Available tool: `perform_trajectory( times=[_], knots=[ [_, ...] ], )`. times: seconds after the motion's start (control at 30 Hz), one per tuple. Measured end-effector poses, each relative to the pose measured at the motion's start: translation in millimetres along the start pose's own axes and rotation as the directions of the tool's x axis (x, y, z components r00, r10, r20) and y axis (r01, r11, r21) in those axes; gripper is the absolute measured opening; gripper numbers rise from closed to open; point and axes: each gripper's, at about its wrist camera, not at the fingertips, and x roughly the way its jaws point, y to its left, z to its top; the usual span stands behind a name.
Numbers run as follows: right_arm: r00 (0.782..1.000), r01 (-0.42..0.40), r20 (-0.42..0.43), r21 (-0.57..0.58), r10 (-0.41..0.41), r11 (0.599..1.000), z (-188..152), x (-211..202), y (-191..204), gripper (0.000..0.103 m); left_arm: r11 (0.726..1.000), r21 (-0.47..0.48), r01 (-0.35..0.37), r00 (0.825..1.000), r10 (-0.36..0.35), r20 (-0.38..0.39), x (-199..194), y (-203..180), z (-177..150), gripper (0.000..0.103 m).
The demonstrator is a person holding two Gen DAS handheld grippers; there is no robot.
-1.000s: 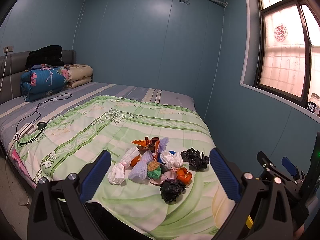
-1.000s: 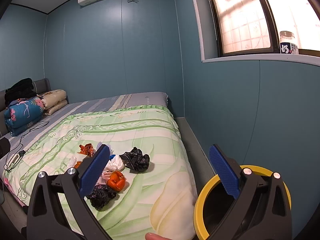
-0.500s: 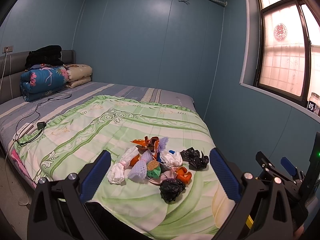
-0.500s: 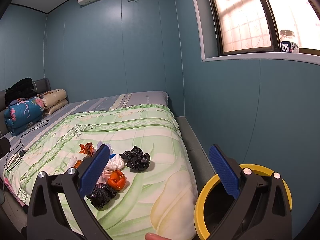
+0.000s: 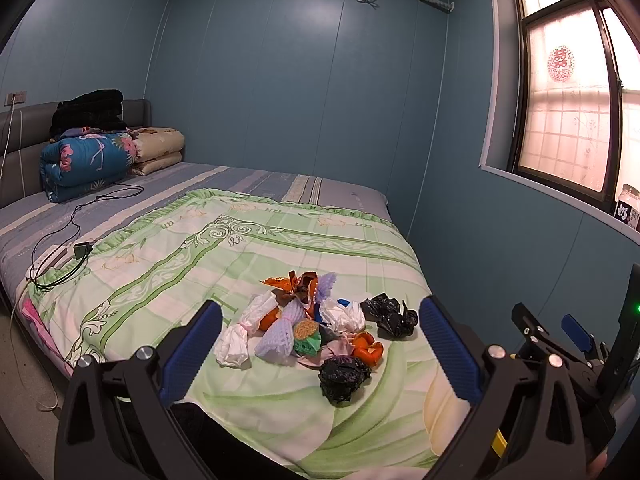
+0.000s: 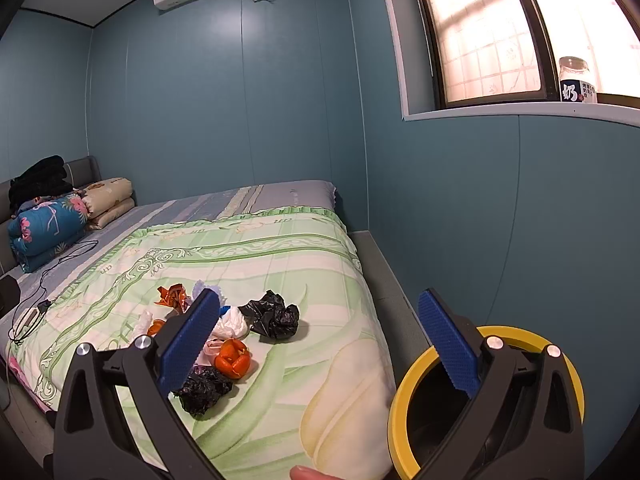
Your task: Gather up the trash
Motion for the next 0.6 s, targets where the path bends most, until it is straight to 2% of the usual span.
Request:
perform_trajectory(
  times=[0.6],
  knots=[
    [1.0, 0.003, -0.001, 0.001, -0.003, 1.0, 1.3, 0.1, -0.6, 0.095, 1.0, 0.002, -0.007, 1.0, 0.007, 0.0, 0.1, -2.0, 0.2, 0.095]
  ],
)
